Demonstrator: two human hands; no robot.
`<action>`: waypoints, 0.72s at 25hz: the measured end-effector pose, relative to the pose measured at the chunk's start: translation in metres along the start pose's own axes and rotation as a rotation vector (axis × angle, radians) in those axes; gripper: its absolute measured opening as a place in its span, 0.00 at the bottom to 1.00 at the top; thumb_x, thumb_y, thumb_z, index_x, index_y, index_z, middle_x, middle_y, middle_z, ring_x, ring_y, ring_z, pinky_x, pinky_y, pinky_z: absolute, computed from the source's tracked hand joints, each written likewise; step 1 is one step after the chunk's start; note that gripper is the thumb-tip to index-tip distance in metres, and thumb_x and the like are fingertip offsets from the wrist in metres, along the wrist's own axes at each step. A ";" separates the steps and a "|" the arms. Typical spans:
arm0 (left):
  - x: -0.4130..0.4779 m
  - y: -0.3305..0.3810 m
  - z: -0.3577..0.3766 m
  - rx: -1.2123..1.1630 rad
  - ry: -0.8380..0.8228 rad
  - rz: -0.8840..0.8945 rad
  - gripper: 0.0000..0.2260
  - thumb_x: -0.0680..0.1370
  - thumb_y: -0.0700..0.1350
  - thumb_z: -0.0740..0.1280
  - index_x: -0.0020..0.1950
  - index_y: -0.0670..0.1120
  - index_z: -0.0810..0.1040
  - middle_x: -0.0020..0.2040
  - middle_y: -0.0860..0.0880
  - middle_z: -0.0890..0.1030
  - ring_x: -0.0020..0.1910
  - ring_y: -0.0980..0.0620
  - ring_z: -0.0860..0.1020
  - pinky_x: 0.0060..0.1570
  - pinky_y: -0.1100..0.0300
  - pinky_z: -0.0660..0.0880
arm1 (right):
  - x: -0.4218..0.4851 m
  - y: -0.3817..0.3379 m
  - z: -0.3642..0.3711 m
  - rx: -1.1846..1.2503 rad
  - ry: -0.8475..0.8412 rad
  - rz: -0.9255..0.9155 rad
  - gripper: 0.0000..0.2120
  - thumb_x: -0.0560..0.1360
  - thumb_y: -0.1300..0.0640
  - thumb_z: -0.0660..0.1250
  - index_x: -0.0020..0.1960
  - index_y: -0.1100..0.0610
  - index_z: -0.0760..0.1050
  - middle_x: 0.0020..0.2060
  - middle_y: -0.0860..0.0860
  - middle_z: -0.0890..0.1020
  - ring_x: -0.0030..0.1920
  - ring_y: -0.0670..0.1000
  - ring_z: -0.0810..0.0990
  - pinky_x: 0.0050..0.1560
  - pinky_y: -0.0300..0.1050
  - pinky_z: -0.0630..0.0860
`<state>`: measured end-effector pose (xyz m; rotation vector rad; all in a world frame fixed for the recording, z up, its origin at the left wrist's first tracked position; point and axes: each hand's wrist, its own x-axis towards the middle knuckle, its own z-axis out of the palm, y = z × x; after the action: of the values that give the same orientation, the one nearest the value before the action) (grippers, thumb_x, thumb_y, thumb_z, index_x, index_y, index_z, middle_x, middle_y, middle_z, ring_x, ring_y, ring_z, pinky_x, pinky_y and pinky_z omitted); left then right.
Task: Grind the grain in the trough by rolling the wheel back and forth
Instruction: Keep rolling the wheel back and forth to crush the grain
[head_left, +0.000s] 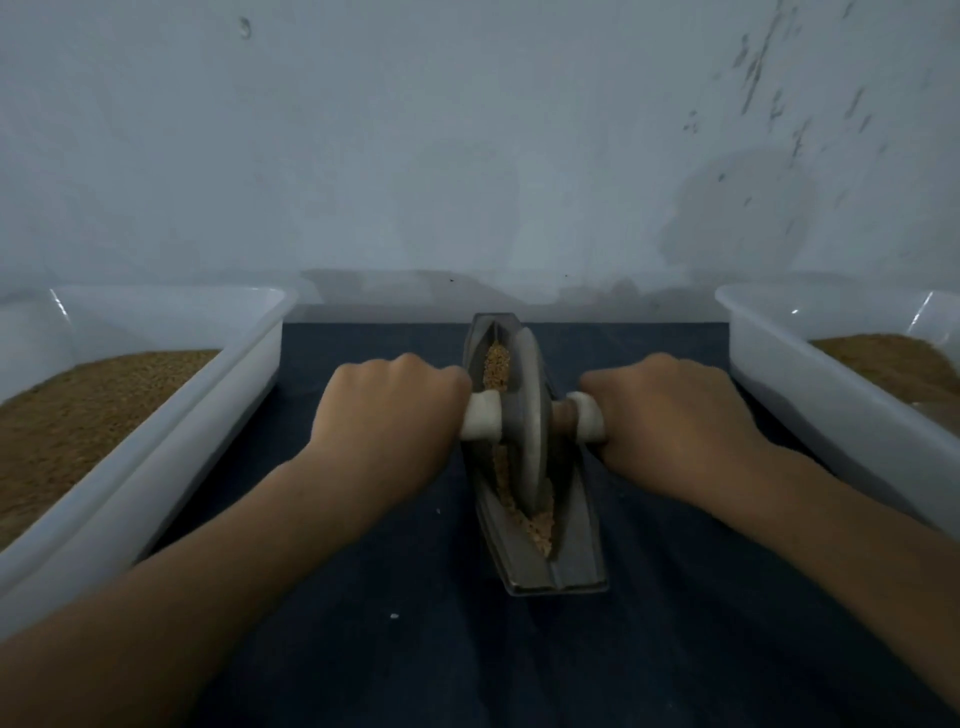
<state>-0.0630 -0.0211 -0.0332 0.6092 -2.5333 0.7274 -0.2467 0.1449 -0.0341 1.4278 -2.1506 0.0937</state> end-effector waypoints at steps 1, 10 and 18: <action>-0.008 -0.001 -0.006 0.009 0.037 0.006 0.18 0.65 0.49 0.75 0.38 0.52 0.64 0.28 0.54 0.54 0.23 0.53 0.50 0.26 0.62 0.47 | -0.007 0.000 -0.007 -0.016 0.036 -0.018 0.22 0.63 0.50 0.71 0.31 0.44 0.56 0.25 0.42 0.65 0.24 0.45 0.64 0.27 0.36 0.51; 0.068 -0.008 0.037 -0.010 -0.039 -0.105 0.04 0.76 0.44 0.66 0.49 0.50 0.78 0.39 0.47 0.77 0.37 0.43 0.78 0.32 0.54 0.66 | 0.074 0.005 0.038 0.036 -0.082 0.149 0.11 0.73 0.50 0.68 0.37 0.47 0.67 0.37 0.48 0.77 0.38 0.56 0.75 0.37 0.46 0.68; -0.007 -0.001 0.005 -0.052 0.076 -0.029 0.21 0.64 0.47 0.76 0.37 0.51 0.61 0.28 0.54 0.55 0.24 0.55 0.49 0.26 0.63 0.47 | 0.007 0.001 -0.002 -0.076 0.050 -0.047 0.20 0.64 0.49 0.73 0.32 0.44 0.60 0.25 0.42 0.64 0.24 0.44 0.61 0.28 0.36 0.51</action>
<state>-0.0585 -0.0228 -0.0402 0.5883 -2.4610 0.6605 -0.2489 0.1396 -0.0290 1.4163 -2.0575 0.0292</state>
